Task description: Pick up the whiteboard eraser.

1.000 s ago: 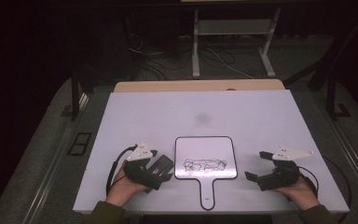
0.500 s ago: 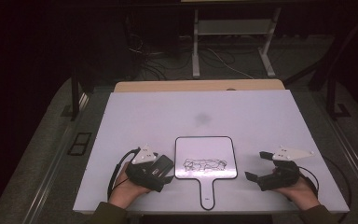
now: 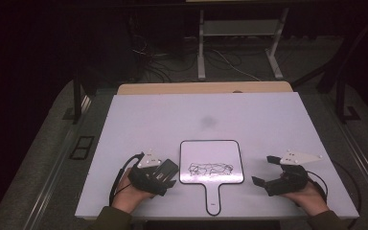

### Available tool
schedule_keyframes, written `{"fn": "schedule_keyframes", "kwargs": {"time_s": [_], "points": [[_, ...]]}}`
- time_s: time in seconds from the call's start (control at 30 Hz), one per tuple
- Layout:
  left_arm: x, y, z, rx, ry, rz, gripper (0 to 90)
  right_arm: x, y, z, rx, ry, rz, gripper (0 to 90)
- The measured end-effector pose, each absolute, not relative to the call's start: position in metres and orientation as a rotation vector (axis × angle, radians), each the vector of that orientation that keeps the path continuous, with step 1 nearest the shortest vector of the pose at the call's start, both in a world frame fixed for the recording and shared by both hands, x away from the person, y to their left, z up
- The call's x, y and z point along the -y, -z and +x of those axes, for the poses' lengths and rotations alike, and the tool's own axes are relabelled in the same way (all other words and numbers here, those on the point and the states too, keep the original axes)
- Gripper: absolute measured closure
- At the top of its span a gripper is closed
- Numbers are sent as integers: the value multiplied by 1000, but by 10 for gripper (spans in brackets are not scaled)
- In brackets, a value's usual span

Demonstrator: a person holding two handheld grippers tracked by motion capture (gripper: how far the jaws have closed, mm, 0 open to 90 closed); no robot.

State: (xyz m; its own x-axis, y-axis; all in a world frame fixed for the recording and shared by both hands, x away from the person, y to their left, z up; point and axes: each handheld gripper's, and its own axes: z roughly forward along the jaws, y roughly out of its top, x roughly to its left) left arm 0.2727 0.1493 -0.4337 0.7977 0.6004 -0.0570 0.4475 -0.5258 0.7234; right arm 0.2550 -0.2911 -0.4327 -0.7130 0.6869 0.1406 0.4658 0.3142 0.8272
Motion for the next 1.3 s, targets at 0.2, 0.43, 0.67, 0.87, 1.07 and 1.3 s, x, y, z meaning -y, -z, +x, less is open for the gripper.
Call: {"fn": "schedule_keyframes", "kwargs": {"time_s": [0.2, 0.43, 0.67, 0.87, 1.07, 1.3], "points": [[-153, 435, 274, -795, -244, 2228, 143, 292, 433, 255, -2345, -1350, 1053, 0], [-156, 437, 274, -822, -240, 2264, 192, 292, 433, 255, -2343, -1350, 1051, 0], [-158, 437, 273, -839, -230, 2275, 262, 292, 433, 255, -2343, -1347, 1056, 0], [-158, 439, 274, -847, -224, 2291, 288, 292, 433, 255, -2343, -1348, 1058, 0], [-157, 439, 274, -851, -200, 2294, 325, 293, 433, 255, -2345, -1346, 1057, 0], [-156, 438, 274, -864, -199, 2295, 339, 293, 433, 255, -2344, -1348, 1060, 0]]}}
